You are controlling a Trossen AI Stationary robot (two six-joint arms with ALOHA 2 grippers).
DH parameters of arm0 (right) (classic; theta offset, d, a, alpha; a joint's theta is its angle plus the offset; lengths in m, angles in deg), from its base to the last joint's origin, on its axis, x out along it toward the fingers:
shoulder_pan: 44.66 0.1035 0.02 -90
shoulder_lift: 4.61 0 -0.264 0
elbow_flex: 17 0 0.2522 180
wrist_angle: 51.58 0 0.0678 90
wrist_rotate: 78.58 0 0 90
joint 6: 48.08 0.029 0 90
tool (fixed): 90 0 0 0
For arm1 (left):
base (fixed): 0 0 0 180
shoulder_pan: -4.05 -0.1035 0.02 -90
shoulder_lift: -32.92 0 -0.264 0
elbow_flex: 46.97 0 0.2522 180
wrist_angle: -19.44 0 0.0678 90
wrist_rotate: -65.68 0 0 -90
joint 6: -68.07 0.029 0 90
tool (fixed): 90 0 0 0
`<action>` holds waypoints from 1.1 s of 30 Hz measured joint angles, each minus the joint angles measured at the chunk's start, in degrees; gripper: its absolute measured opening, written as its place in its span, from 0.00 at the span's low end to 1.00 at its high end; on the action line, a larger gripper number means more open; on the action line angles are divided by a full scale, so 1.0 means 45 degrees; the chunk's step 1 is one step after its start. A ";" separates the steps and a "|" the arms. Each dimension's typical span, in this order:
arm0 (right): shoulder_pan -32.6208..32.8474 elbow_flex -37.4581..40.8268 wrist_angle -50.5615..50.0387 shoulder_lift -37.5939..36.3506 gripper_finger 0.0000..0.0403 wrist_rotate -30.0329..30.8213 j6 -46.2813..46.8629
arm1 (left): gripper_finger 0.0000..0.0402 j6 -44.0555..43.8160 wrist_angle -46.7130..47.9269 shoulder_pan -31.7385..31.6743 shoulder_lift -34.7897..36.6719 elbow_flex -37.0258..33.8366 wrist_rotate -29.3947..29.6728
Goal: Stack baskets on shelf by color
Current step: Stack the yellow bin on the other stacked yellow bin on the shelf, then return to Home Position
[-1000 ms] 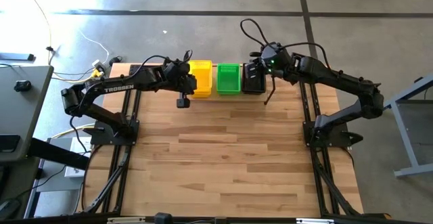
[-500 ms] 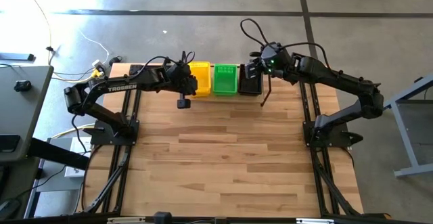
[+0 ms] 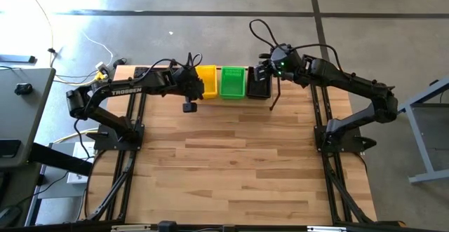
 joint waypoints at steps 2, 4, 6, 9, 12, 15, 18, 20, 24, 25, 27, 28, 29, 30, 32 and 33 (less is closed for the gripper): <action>0.0000 0.0000 0.0002 0.0000 0.35 0.0001 0.0000 | 0.22 0.0000 0.0121 0.0098 0.0009 0.0030 0.0020; 0.0000 0.0000 0.0004 0.0000 0.35 0.0001 0.0000 | 0.26 -0.0010 0.0439 0.0194 0.0054 0.0215 0.0020; 0.0000 0.0000 0.0005 0.0000 0.35 0.0001 0.0000 | 0.29 -0.0059 0.0453 0.0349 0.0058 0.0524 0.0020; 0.0000 0.0000 0.0000 0.0000 0.35 0.0006 0.0000 | 0.31 -0.0483 0.0243 0.0454 0.0073 0.0870 0.0106; 0.0000 0.0000 0.0000 0.0000 0.35 0.0006 0.0000 | 0.31 -0.1197 -0.0350 0.0454 0.0073 0.1015 0.0111; 0.0000 0.0000 -0.0005 0.0001 0.35 0.0006 0.0000 | 0.31 -0.1817 -0.0752 0.0446 0.0034 0.1015 0.0331; 0.0000 0.0000 -0.0005 0.0005 0.35 0.0006 0.0000 | 0.30 -0.2003 -0.0976 0.0468 -0.0060 0.1015 0.0247; 0.0000 0.0000 0.0000 0.0005 0.35 0.0006 0.0000 | 0.29 -0.2016 -0.1229 0.0576 -0.0162 0.1015 0.0135; 0.0000 0.0000 0.0000 0.0005 0.35 0.0011 0.0000 | 0.28 -0.2014 -0.1456 0.0836 -0.0184 0.1061 0.0108; 0.0000 0.0000 -0.0004 0.0005 0.35 0.0006 0.0000 | 0.28 -0.2031 -0.1348 0.0937 -0.0165 0.1157 0.0112; 0.0000 0.0000 -0.0002 0.0005 0.35 0.0006 0.0000 | 0.27 -0.2189 -0.0960 0.1152 0.0022 0.1508 0.0108; 0.0000 0.0000 -0.0005 0.0005 0.35 0.0006 0.0000 | 0.27 -0.2300 -0.0883 0.1281 0.0146 0.1729 0.0110; 0.0000 0.0000 -0.0005 0.0005 0.35 0.0006 0.0000 | 0.26 -0.2418 -0.0850 0.1428 0.0292 0.1965 0.0112; 0.0000 0.0000 -0.0005 0.0005 0.35 0.0004 0.0000 | 0.26 -0.2579 -0.0762 0.1545 0.0454 0.2157 0.0108; 0.0000 0.0000 -0.0005 0.0005 0.35 -0.0031 0.0000 | 0.26 -0.3009 -0.0505 0.1744 0.0840 0.2451 0.0095; 0.0000 0.0000 -0.0010 0.0005 0.35 -0.0079 -0.0005 | 0.25 -0.3251 -0.0506 0.1842 0.1096 0.2542 0.0079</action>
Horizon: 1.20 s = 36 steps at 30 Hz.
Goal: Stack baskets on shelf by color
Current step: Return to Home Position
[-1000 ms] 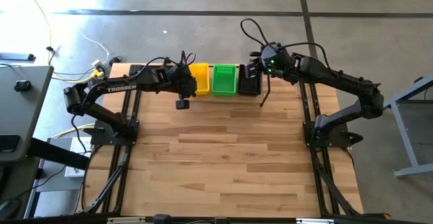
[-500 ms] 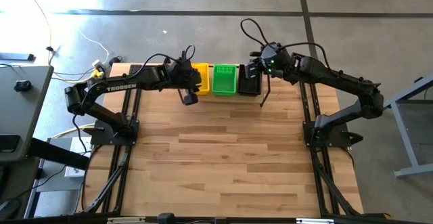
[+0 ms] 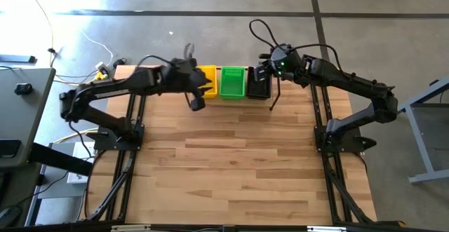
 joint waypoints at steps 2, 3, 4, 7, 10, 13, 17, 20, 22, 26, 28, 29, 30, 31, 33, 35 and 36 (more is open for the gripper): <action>0.0000 0.0000 -0.0009 0.0000 0.35 -0.0106 0.0005 | 0.25 -0.0501 0.0100 0.0138 0.0648 0.0013 -0.0001; 0.0007 0.0000 -0.0036 0.0000 0.35 -0.0179 0.0005 | 0.24 -0.0780 0.0187 0.0205 0.1010 0.0013 0.0000; 0.0032 0.0000 -0.0087 0.0000 0.35 -0.0291 0.0005 | 0.24 -0.1058 0.0321 0.0262 0.1360 0.0009 -0.0013; 0.0157 0.0000 -0.0196 0.0000 0.35 -0.0618 0.0005 | 0.23 -0.1785 0.0226 0.0469 0.2565 -0.0482 -0.0268; 0.0427 0.0000 -0.0195 0.0000 0.35 -0.0837 0.0009 | 0.22 -0.2702 -0.0377 0.0698 0.3840 -0.1561 -0.0374; 0.0796 0.0000 -0.0194 0.0005 0.35 -0.0915 0.0122 | 0.21 -0.3489 -0.1309 0.1003 0.5125 -0.2955 -0.0365; 0.1298 0.0000 -0.0194 0.0005 0.35 -0.0906 0.0566 | 0.20 -0.4029 -0.2583 0.1436 0.6853 -0.4884 -0.0360; 0.1679 0.0000 -0.0152 0.0005 0.35 -0.0882 0.0821 | 0.20 -0.4458 -0.3899 0.1813 0.8135 -0.6416 -0.0363; 0.1904 0.0005 0.0109 0.0005 0.35 -0.0881 0.1026 | 0.20 -0.4745 -0.4863 0.2045 0.8973 -0.7435 -0.0365; 0.2327 0.0005 0.0954 0.0005 0.35 -0.0899 0.0808 | 0.20 -0.5261 -0.6114 0.2347 1.0478 -0.9157 -0.0242; 0.2500 0.0005 0.1262 0.0005 0.35 -0.1026 0.0299 | 0.20 -0.5507 -0.6211 0.2414 1.1162 -0.9789 -0.0115; 0.2578 0.0005 0.1374 0.0005 0.35 -0.1022 0.0114 | 0.20 -0.5611 -0.6232 0.2431 1.1480 -1.0080 -0.0108; 0.2640 0.0005 0.1423 0.0001 0.35 -0.1026 0.0031 | 0.20 -0.5712 -0.6240 0.2431 1.1794 -1.0340 -0.0098; 0.2678 0.0005 0.1448 -0.0032 0.35 -0.1030 0.0006 | 0.20 -0.5783 -0.6246 0.2431 1.2099 -1.0583 -0.0095; 0.2710 0.0010 0.1460 -0.0146 0.35 -0.1039 0.0000 | 0.20 -0.5894 -0.6295 0.2431 1.2655 -1.1061 -0.0077; 0.2676 0.0015 0.1404 -0.0421 0.35 -0.1042 -0.0165 | 0.20 -0.5899 -0.6312 0.2431 1.3163 -1.1478 -0.0069; 0.2675 0.0015 0.1437 -0.0600 0.35 -0.1042 -0.0303 | 0.20 -0.5941 -0.6319 0.2431 1.3380 -1.1660 -0.0069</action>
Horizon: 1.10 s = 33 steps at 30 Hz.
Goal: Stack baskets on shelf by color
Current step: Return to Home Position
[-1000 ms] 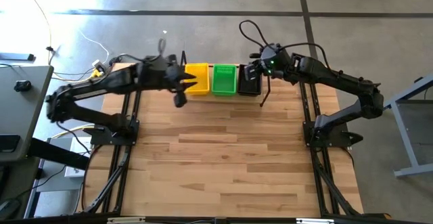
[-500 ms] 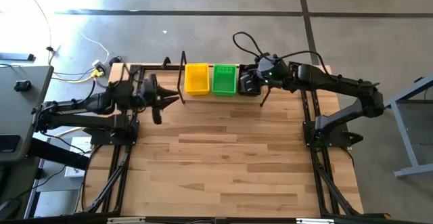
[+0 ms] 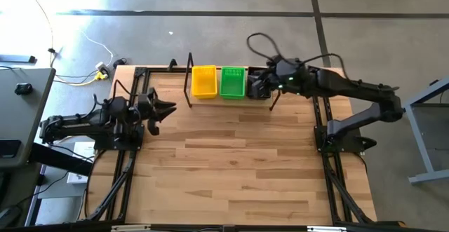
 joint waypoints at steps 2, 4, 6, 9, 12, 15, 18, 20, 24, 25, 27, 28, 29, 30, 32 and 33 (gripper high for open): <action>-0.0097 0.0000 -0.0005 -0.0470 0.35 0.0017 -0.0156 | 0.20 -0.0196 -0.0027 0.0000 0.0430 -0.0353 -0.0001; -0.0203 0.0000 -0.0016 -0.1065 0.35 0.0019 -0.0325 | 0.20 -0.0378 -0.0038 0.0000 0.0756 -0.0661 -0.0005; -0.0327 0.0000 -0.0037 -0.1766 0.35 0.0024 -0.0597 | 0.20 -0.0461 -0.0109 0.0000 0.1008 -0.0991 -0.0005; -0.0508 0.0000 -0.0116 -0.2841 0.35 0.0058 -0.1207 | 0.20 -0.0488 -0.0520 -0.0003 0.1246 -0.1515 -0.0005; -0.0534 0.0000 -0.0525 -0.3889 0.35 0.0459 -0.1872 | 0.20 -0.0519 -0.0905 -0.0005 0.1271 -0.1964 -0.0046; -0.0526 0.0000 -0.1745 -0.4842 0.35 0.1278 -0.2086 | 0.20 -0.0909 -0.1469 -0.0005 0.1261 -0.2565 -0.0053; -0.0495 0.0483 -0.2633 -0.5817 0.35 0.1975 -0.1771 | 0.20 -0.1262 -0.2129 -0.0015 0.1261 -0.3149 -0.0053; -0.0491 0.1478 -0.2578 -0.6617 0.35 0.2036 -0.1541 | 0.20 -0.1381 -0.2182 -0.0015 0.1247 -0.3345 -0.0051; -0.0490 0.4057 -0.1400 -0.8410 0.35 0.1982 -0.1159 | 0.20 -0.0904 -0.1792 -0.0019 0.1139 -0.3326 0.0008; -0.0490 0.4760 -0.1029 -0.8847 0.35 0.1864 -0.1164 | 0.20 -0.0861 -0.1694 -0.0015 0.1121 -0.3326 0.0098; -0.0490 0.6030 -0.0357 -0.9629 0.35 0.1611 -0.1150 | 0.20 -0.1076 -0.1653 -0.0016 0.1093 -0.3321 0.0285; -0.0490 0.6626 -0.0088 -1.0010 0.35 0.1445 -0.1149 | 0.20 -0.1323 -0.1559 -0.0017 0.1089 -0.3321 0.0359; -0.0490 0.7184 0.0211 -1.0368 0.35 0.1222 -0.1157 | 0.20 -0.1512 -0.1451 -0.0017 0.1081 -0.3321 0.0410; -0.0490 0.7741 0.0493 -1.0700 0.35 0.1007 -0.1212 | 0.20 -0.1669 -0.1384 -0.0016 0.1081 -0.3321 0.0486; -0.0487 0.8841 0.1098 -1.1316 0.35 0.0570 -0.1431 | 0.20 -0.1981 -0.1250 -0.0019 0.1081 -0.3316 0.0689; -0.0485 0.9372 0.1450 -1.1588 0.35 0.0454 -0.1554 | 0.20 -0.2136 -0.1142 -0.0015 0.1081 -0.3316 0.0775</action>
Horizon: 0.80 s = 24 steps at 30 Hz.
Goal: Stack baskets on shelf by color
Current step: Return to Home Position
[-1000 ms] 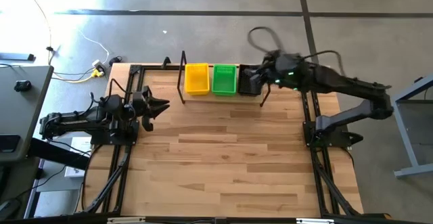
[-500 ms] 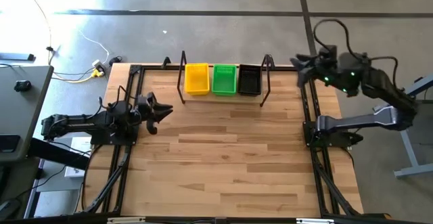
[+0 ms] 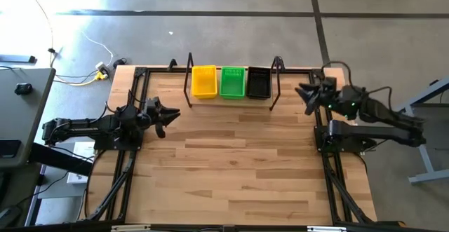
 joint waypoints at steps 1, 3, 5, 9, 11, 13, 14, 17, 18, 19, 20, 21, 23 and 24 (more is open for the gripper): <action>0.0000 0.0534 0.0367 -0.0269 0.35 -0.0136 -0.0128 | 0.20 -0.0030 0.0100 -0.0002 0.0000 0.0000 0.0102; 0.0000 0.1611 0.1157 -0.0769 0.35 -0.0234 -0.0400 | 0.20 0.0082 0.0210 -0.0005 0.0000 0.0000 0.0244; 0.0000 0.2645 0.1989 -0.1201 0.35 -0.0414 -0.0601 | 0.20 0.0193 0.0210 -0.0005 0.0000 0.0000 0.0265; 0.0000 0.4330 0.3447 -0.1883 0.35 -0.0989 -0.0980 | 0.20 0.0196 0.0202 -0.0005 0.0000 0.0000 0.0270; 0.0000 0.4923 0.3919 -0.2132 0.35 -0.1328 -0.1240 | 0.20 0.0190 0.0207 -0.0005 0.0000 0.0000 0.0270; 0.0000 0.5417 0.4165 -0.2326 0.35 -0.1660 -0.1371 | 0.20 0.0206 0.0204 -0.0005 0.0000 0.0000 0.0270; 0.0000 0.5625 0.4258 -0.2430 0.35 -0.1812 -0.1382 | 0.20 0.0197 0.0204 -0.0005 0.0000 0.0000 0.0270; 0.0000 0.6094 0.4395 -0.2702 0.35 -0.2105 -0.1383 | 0.20 0.0215 0.0203 -0.0005 0.0000 0.0000 0.0265; 0.0000 0.6237 0.4414 -0.2784 0.35 -0.2183 -0.1378 | 0.20 0.0205 0.0206 -0.0005 0.0000 0.0000 0.0265; 0.0000 0.6382 0.4416 -0.2881 0.35 -0.2290 -0.1380 | 0.20 0.0206 0.0202 -0.0005 0.0000 0.0000 0.0265; 0.0000 0.6542 0.4407 -0.2976 0.35 -0.2460 -0.1380 | 0.20 0.0215 0.0202 -0.0005 0.0000 0.0000 0.0265; 0.0000 0.6711 0.4385 -0.3086 0.35 -0.2632 -0.1382 | 0.20 0.0215 0.0202 -0.0005 0.0000 0.0000 0.0265; 0.0000 0.6996 0.4347 -0.3295 0.35 -0.2942 -0.1335 | 0.20 0.0208 0.0202 -0.0005 0.0000 0.0000 0.0265; 0.0000 0.7120 0.4344 -0.3420 0.35 -0.3089 -0.1298 | 0.20 0.0215 0.0202 -0.0005 0.0000 0.0000 0.0265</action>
